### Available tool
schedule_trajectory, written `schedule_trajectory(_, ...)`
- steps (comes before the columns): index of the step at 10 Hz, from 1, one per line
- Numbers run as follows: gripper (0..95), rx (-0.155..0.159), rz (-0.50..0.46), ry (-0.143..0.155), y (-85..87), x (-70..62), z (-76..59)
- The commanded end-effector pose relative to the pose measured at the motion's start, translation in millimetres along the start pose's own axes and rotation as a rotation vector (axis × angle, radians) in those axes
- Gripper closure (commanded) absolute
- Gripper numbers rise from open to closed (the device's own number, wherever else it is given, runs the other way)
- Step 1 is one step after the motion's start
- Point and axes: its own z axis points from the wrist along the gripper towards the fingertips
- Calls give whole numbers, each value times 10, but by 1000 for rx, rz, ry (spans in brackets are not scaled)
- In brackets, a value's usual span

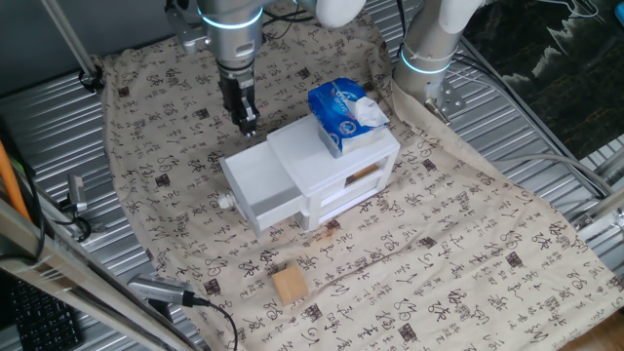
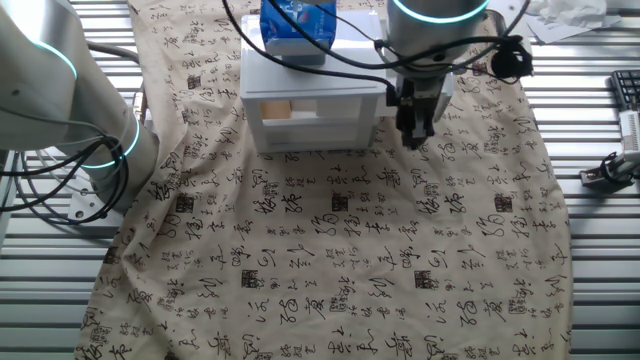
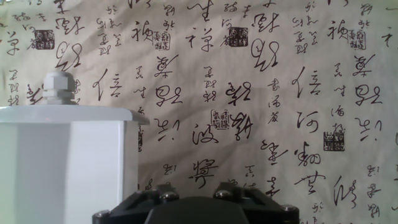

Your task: Put things in the drawer

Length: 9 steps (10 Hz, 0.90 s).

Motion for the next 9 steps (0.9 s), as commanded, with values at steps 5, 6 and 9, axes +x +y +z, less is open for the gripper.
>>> schedule_trajectory(5, 950, 1, 4, 23, -4, 17, -6)
schedule_trajectory(6, 950, 2, -1, 27, -4, 16, -3)
schedule_trajectory(9, 950, 10, -18, 33, 2, 19, -26)
